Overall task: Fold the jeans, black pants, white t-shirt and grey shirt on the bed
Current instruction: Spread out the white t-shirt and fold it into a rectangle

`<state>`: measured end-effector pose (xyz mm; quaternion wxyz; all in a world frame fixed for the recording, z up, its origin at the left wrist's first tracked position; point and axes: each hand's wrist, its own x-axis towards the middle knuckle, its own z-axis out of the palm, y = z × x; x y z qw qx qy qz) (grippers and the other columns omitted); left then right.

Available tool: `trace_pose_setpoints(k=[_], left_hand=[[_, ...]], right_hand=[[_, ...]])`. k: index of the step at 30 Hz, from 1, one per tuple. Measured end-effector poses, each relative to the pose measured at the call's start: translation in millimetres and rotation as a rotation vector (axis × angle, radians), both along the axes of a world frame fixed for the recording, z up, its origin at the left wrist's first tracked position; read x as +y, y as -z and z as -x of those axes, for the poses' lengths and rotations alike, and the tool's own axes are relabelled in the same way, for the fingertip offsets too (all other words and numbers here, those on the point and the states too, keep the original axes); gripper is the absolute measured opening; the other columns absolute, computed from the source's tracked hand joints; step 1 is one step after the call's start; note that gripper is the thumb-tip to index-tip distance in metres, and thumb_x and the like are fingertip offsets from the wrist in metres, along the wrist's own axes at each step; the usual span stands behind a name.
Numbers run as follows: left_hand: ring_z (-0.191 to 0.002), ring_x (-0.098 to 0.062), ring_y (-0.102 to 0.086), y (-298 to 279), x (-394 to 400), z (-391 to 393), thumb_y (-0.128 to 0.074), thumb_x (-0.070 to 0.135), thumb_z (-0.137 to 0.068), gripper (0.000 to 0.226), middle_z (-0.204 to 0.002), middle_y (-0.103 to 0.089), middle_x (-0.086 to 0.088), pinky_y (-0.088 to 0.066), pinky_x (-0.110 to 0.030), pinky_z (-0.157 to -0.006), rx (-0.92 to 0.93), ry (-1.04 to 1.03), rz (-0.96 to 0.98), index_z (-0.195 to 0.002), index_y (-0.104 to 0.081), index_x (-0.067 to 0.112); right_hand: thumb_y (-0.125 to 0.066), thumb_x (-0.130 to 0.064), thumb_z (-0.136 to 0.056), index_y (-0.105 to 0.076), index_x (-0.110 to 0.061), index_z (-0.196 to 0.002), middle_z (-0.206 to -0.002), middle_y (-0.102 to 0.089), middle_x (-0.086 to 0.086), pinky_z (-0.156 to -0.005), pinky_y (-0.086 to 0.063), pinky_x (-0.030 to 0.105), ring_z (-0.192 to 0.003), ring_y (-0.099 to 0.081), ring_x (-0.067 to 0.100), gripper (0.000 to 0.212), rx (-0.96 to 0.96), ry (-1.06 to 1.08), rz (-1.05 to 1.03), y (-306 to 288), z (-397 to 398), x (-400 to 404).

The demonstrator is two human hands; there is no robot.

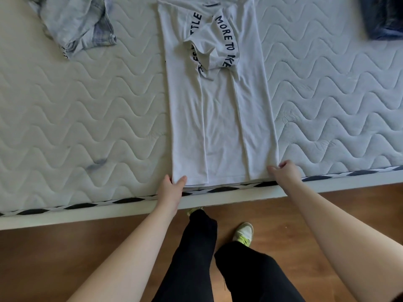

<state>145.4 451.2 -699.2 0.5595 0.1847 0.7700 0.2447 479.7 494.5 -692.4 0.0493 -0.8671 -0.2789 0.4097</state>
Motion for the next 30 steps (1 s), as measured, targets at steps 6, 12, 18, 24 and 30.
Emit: trace_pose_setpoints(k=[6,12,18,24,30], left_hand=[[-0.081,-0.022,-0.069,-7,-9,-15,-0.062,0.015,-0.088,0.041,-0.101,-0.065,-0.006,-0.058,-0.04,-0.074,0.09,-0.149,-0.151,-0.108,-0.04,0.043],[-0.073,-0.014,-0.063,-16,-17,-26,-0.051,0.022,-0.098,0.025,-0.084,-0.056,0.001,-0.046,-0.026,-0.065,0.178,0.115,-0.196,-0.097,-0.062,0.044],[-0.075,-0.017,-0.053,-13,-19,-19,-0.059,0.014,-0.09,0.047,-0.094,-0.055,-0.004,-0.039,-0.022,-0.059,0.254,0.392,-0.094,-0.13,-0.05,0.036],[-0.101,-0.032,-0.051,-3,-19,-8,-0.057,0.001,-0.081,0.056,-0.121,-0.048,-0.008,-0.047,-0.044,-0.086,0.779,0.885,-0.194,-0.133,-0.053,0.021],[-0.122,-0.038,-0.049,2,-20,-18,-0.073,0.023,-0.075,0.04,-0.134,-0.05,-0.016,-0.038,-0.051,-0.096,1.082,1.044,-0.466,-0.113,-0.068,0.016]], right_hand=[[-0.076,-0.033,-0.083,-0.061,-0.004,-0.108,-0.096,-0.065,0.007,-0.085,-0.055,0.044,-0.09,-0.063,0.025,0.042,0.263,0.152,-0.069,10,-21,-19],[-0.065,-0.047,-0.089,-0.061,-0.008,-0.113,-0.107,-0.071,0.006,-0.077,-0.059,0.032,-0.097,-0.069,0.022,0.046,0.717,0.612,-0.155,-3,-21,-16],[-0.062,-0.036,-0.093,-0.062,-0.01,-0.099,-0.098,-0.068,0.01,-0.072,-0.055,0.038,-0.08,-0.066,0.02,0.027,0.307,0.234,-0.151,6,-14,-16],[-0.064,-0.029,-0.087,-0.051,-0.017,-0.115,-0.108,-0.056,0.006,-0.074,-0.034,0.032,-0.097,-0.052,0.029,0.033,-0.2,-0.248,-0.358,8,-10,-23],[-0.067,-0.035,-0.086,-0.063,-0.012,-0.114,-0.115,-0.059,0.008,-0.091,-0.033,0.04,-0.11,-0.051,0.033,0.036,-0.309,-0.874,-0.527,14,5,-41]])
